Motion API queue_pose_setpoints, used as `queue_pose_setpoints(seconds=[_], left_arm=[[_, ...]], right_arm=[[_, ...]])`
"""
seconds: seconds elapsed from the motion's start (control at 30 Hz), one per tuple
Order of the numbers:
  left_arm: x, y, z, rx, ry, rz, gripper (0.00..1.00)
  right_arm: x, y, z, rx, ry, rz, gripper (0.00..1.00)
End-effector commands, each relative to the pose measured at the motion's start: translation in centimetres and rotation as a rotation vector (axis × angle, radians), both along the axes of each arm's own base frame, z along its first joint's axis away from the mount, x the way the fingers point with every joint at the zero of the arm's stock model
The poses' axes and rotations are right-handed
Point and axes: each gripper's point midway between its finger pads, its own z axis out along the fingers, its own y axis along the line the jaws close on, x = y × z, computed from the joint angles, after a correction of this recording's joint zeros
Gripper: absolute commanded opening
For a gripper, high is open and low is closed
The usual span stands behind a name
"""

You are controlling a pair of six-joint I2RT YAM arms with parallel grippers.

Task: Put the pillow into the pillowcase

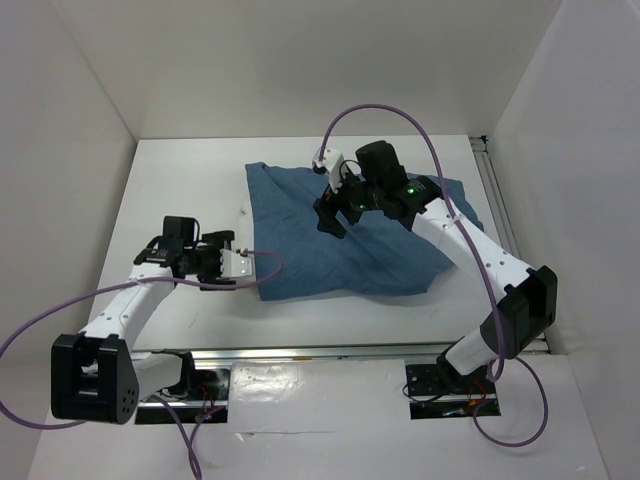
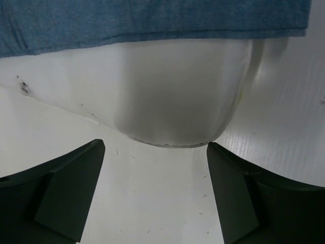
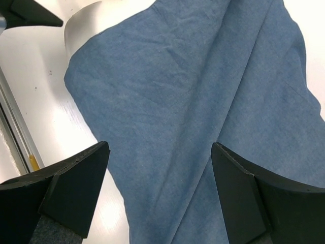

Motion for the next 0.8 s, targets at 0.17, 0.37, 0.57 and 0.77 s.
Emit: queue_pose_setpoints(seconds=[0.17, 0.37, 0.57, 0.77], left_arm=[[-2.9, -1.6, -1.3, 0.028, -0.152, -0.237, 1.0], [-1.5, -2.0, -1.0, 0.005, -0.18, -0.232, 1.0], [-0.5, -2.8, -1.1, -0.022, -0.206, -0.258, 1.0], [-0.2, -3.5, -2.3, -0.03, -0.197, -0.297, 0.92]], right_arm=[[0.3, 0.5, 1.5, 0.017, -0.027, -0.01, 0.89], [0.6, 0.5, 1.2, 0.017, -0.023, -0.022, 0.89], [1.0, 0.8, 0.9, 0.011, -0.016, -0.022, 0.89], [1.2, 0.9, 0.9, 0.011, -0.016, -0.022, 0.89]])
